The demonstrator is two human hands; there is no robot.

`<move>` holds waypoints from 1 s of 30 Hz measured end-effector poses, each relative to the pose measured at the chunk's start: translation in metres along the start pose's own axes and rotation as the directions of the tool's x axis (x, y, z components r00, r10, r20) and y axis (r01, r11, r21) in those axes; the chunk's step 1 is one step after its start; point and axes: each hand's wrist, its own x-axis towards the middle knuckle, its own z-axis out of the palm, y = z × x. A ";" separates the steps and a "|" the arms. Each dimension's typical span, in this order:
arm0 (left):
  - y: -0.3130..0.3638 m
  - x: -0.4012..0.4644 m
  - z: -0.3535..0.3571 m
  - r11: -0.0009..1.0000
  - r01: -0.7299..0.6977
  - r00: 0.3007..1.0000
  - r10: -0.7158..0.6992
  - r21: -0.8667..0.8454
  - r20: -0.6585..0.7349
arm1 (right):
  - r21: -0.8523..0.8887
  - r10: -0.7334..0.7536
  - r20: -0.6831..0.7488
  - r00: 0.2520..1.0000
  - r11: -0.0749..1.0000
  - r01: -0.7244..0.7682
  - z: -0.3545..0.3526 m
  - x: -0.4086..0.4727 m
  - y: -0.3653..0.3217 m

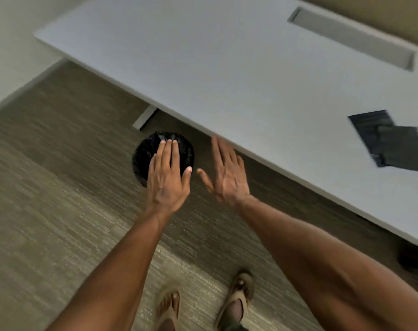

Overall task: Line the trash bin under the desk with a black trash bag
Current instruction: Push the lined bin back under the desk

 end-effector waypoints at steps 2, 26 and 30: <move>0.015 0.002 -0.030 0.999 -0.049 0.999 0.049 -0.005 -0.001 | -0.015 0.013 -0.026 1.000 1.000 -0.014 -0.031 -0.017 -0.005; 0.241 0.056 -0.461 0.765 -0.628 0.638 0.609 0.140 -0.471 | -0.105 0.156 -0.821 0.549 0.904 -0.413 -0.514 -0.188 -0.030; 0.280 0.051 -0.516 0.747 -0.649 0.572 0.603 0.144 -0.556 | -0.148 0.078 -0.879 0.471 0.893 -0.425 -0.577 -0.214 -0.028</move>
